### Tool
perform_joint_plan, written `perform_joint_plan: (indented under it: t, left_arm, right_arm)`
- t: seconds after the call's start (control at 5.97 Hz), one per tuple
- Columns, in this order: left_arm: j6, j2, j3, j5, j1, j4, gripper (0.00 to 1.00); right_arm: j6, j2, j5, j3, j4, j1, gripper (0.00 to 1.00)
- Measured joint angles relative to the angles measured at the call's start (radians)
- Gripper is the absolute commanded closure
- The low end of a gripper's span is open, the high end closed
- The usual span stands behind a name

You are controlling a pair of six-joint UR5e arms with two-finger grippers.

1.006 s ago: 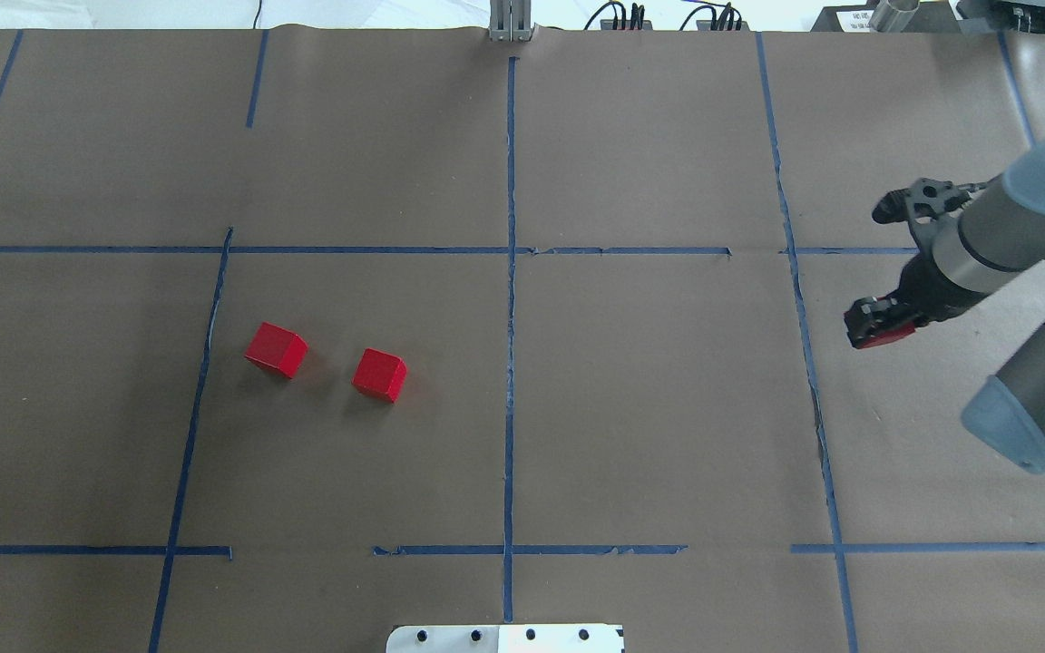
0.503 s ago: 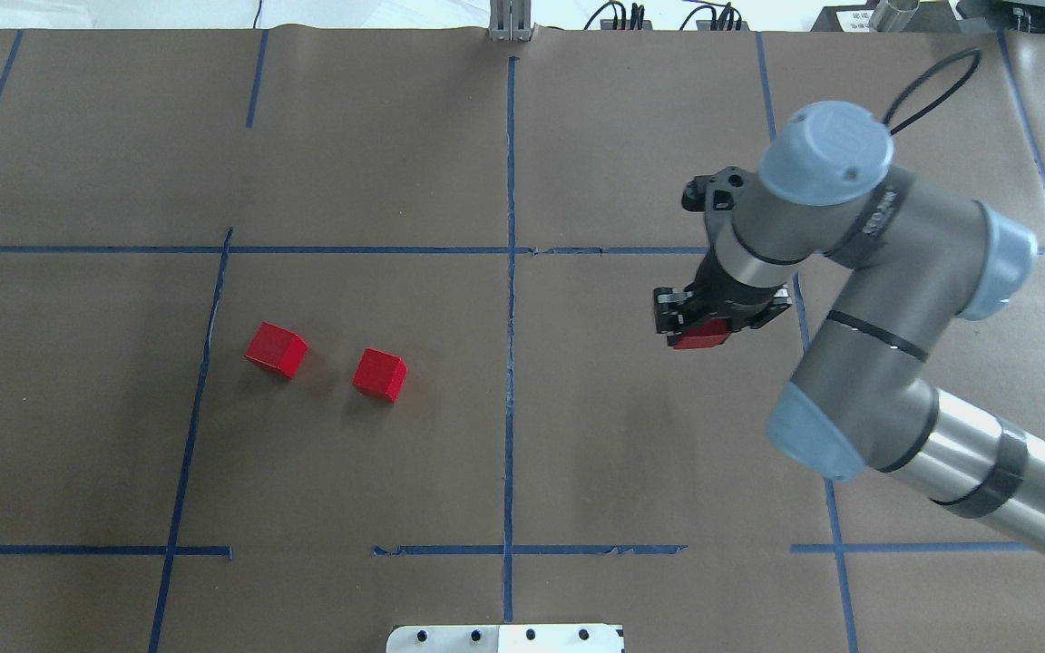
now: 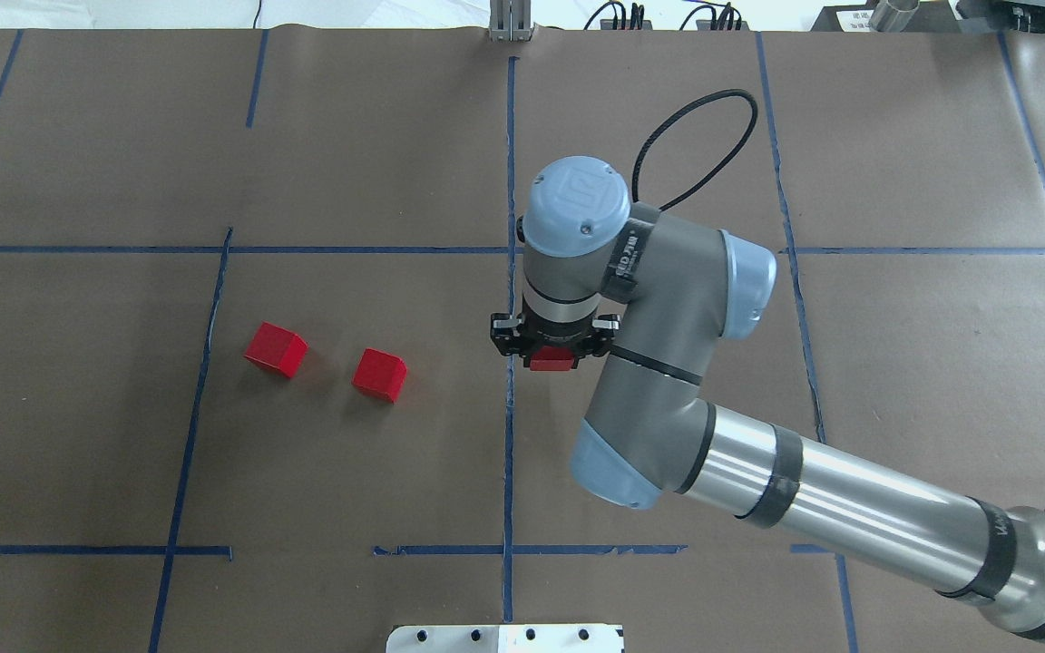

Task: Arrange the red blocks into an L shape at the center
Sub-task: 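Carry the red cube with the right gripper to the grid center and lower it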

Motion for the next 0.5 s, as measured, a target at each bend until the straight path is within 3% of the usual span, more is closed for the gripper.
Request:
perform_joint_plan:
  t: [0.17, 0.5]
  left_arm:
    - [0.0, 0.0, 0.0, 0.0, 0.0, 0.001, 0.0]
    - [0.0, 0.001, 0.0, 0.0, 0.003, 0.002, 0.0]
  right_arm:
    - [0.021, 0.049, -0.007, -0.062, 0.01, -0.021, 0.97]
    - [0.033, 0.072, -0.015, -0.13, 0.062, -0.047, 0.81]
